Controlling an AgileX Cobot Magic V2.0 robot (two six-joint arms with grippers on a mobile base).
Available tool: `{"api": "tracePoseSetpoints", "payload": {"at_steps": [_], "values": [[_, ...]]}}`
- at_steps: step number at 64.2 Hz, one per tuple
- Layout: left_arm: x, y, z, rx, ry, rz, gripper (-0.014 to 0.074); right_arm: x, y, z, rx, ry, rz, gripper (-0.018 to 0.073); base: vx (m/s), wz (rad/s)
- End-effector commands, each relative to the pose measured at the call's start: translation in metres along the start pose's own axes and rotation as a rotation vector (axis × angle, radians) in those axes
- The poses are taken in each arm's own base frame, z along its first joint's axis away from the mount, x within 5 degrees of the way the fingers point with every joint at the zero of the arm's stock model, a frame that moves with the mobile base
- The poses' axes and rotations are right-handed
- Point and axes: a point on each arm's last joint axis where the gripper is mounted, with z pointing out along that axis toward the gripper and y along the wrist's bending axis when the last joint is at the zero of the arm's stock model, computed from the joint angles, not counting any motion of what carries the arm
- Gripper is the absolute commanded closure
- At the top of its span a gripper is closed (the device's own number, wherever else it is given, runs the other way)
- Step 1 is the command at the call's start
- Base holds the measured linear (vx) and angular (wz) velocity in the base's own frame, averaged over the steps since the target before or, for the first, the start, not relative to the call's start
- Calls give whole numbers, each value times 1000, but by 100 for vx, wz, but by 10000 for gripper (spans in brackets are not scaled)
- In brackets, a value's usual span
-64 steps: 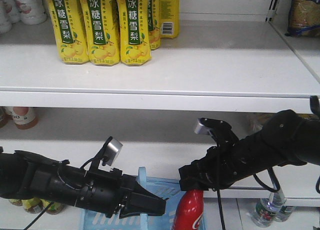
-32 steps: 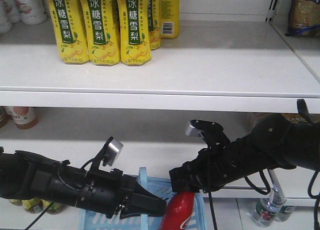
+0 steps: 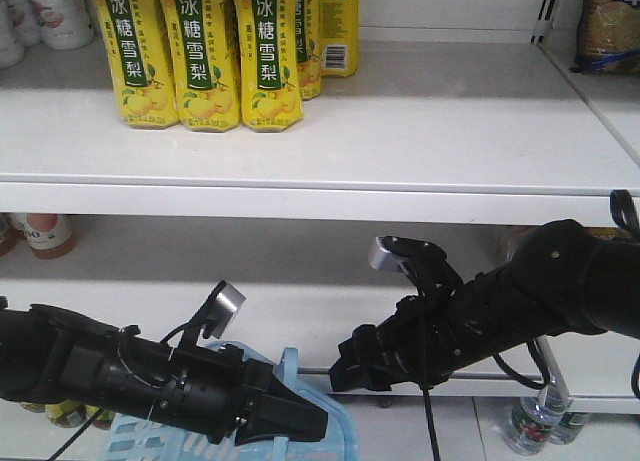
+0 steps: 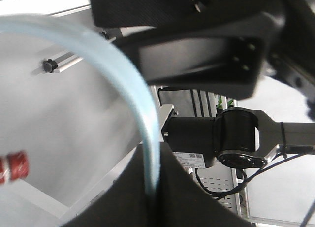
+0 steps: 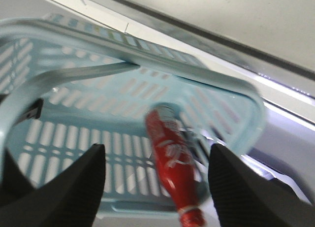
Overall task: Place coke in basket with both arms
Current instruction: 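Lower the can into the basket and open the right gripper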
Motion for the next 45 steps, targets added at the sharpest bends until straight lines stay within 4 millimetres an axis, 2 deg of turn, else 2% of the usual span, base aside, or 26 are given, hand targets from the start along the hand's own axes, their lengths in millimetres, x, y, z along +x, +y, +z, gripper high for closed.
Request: {"api": "tracePoseSetpoints", "payload": {"at_steps": [1,11,23,32,45], "values": [[-7,-32,-6,176,-64,25,603,-4,12,-21,-1,-36,-36,107,0,0],[-7,-32,-6,176,-64,25,603,12,11,-31,44,-43,-28,107,0,0],[-7,-32,-6,176,-64,25,603,47,13,-47,53,-98,-26,107,0,0],[-7,-32,-6,176,-64,25,603,65,23,-73,56,-204,-84,107,0,0],[-7,-32,-6,176,-64,25,603,75,32,-117,170,-432,-182,107,0,0]]}}
